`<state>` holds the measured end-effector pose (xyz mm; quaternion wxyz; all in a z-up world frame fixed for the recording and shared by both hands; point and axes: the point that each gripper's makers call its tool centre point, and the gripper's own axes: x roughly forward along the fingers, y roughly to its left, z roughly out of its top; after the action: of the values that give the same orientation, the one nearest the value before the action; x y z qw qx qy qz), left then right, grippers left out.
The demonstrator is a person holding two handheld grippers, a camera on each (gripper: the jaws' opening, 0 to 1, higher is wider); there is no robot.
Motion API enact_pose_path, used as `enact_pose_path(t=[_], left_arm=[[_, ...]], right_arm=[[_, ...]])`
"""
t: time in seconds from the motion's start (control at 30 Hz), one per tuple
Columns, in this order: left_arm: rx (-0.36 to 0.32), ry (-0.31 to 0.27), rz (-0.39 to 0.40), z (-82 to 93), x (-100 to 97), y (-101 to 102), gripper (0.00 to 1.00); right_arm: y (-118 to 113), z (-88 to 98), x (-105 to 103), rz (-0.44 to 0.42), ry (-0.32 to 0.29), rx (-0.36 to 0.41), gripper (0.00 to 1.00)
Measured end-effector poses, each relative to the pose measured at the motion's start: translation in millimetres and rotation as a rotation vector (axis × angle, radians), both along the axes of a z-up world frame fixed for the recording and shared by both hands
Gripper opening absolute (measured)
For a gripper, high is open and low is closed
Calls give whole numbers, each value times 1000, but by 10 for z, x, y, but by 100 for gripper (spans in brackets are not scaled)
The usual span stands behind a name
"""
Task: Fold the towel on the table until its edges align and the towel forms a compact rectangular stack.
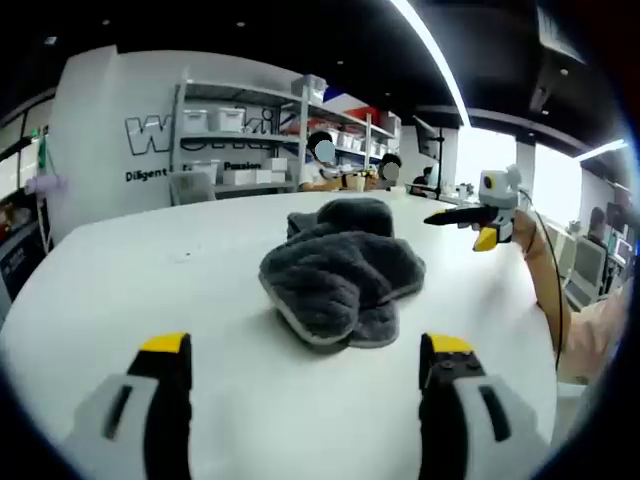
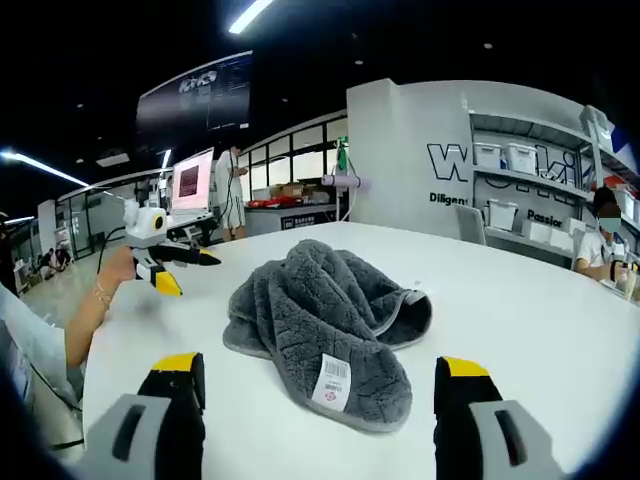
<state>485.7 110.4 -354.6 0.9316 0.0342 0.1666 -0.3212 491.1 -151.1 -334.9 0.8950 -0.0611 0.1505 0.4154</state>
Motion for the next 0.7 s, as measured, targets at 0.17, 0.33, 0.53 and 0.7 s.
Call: enact_pose_path(t=[0.17, 0.33, 0.53, 0.7], left_arm=[[6, -3, 1, 2, -1, 6, 99], [12, -1, 3, -1, 6, 13, 99], [14, 3, 3, -5, 10, 22, 99], [13, 7, 3, -14, 1, 18, 99]], right_arm=[[-20, -14, 14, 0, 3, -10, 99], [-28, -9, 12, 0, 1, -13, 99], [-43, 5, 38, 1, 1, -14, 99], [-46, 4, 40, -2, -2, -16, 99]])
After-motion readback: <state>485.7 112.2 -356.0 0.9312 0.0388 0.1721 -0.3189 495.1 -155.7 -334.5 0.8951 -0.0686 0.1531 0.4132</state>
